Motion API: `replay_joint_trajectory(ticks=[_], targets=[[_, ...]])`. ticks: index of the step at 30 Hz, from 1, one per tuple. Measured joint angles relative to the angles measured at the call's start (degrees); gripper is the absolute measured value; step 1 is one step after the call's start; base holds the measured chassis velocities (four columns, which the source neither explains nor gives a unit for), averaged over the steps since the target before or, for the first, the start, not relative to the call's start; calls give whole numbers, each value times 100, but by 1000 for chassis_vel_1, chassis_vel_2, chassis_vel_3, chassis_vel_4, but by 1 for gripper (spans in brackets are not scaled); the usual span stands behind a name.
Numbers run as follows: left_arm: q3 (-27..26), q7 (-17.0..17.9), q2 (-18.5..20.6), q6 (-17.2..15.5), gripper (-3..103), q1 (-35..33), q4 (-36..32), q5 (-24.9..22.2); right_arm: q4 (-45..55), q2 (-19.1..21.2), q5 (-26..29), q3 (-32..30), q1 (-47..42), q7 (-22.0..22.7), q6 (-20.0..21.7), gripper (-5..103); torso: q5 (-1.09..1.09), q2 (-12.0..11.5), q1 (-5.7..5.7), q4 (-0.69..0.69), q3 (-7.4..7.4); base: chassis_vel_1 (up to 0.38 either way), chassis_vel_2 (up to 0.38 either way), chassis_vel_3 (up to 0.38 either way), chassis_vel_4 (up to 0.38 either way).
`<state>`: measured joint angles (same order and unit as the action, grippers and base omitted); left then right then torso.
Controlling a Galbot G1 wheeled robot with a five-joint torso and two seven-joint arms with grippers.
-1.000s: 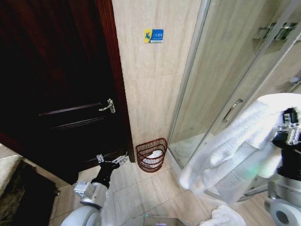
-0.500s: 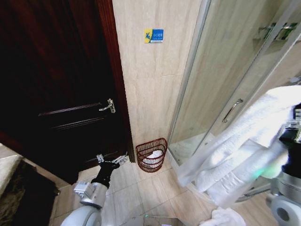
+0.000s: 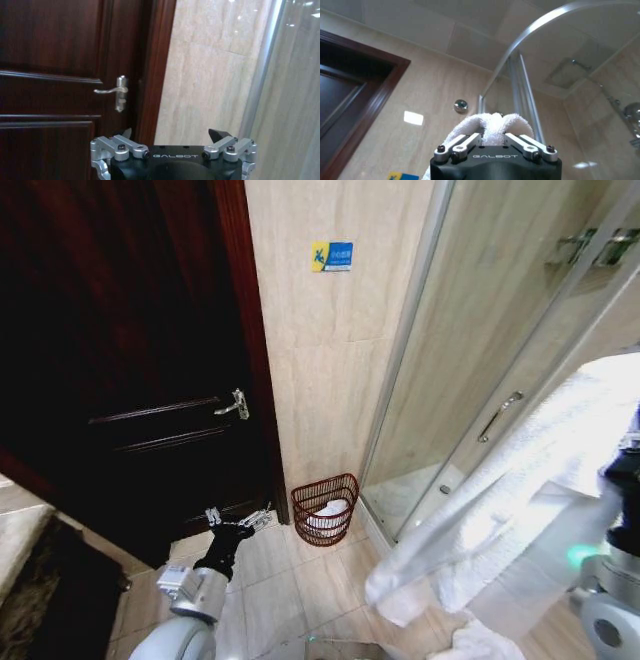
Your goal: Discard the used towel into the hamper.
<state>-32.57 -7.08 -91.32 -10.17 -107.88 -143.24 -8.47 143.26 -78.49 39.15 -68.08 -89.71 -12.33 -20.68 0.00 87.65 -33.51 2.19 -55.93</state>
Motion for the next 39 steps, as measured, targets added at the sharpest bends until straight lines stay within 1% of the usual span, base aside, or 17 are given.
replay_joint_trajectory(ticks=[9,13,18,27,30,33,35,39], targets=[[0,0,-1,0,100,0,0,0,-2,58,3,10,68,7,-47,8,1,0,0,0,0,74,71,76,68],[0,0,0,0,100,0,0,0,-2,124,-38,13,129,83,-59,8,0,0,0,0,0,103,108,81,87],[0,0,0,0,100,0,0,0,-2,187,-73,-2,173,177,-129,8,1,0,0,1,0,118,124,125,112],[0,0,0,0,100,0,0,0,-2,196,-192,-12,254,144,-290,8,0,0,0,1,0,120,126,120,133],[0,0,-1,0,100,0,0,0,-21,199,-207,-2,275,104,-293,8,-1,0,0,2,0,101,94,90,85],[-1,0,0,0,100,0,0,0,-41,190,-208,16,269,25,-237,8,-1,0,0,2,0,61,58,52,54],[0,0,-1,0,100,0,0,0,-61,188,-204,49,274,-24,-189,8,1,0,0,-1,0,0,0,0,0],[0,0,-1,0,100,0,0,0,-90,219,-203,68,349,-74,-110,8,1,0,0,0,0,0,0,0,0]])
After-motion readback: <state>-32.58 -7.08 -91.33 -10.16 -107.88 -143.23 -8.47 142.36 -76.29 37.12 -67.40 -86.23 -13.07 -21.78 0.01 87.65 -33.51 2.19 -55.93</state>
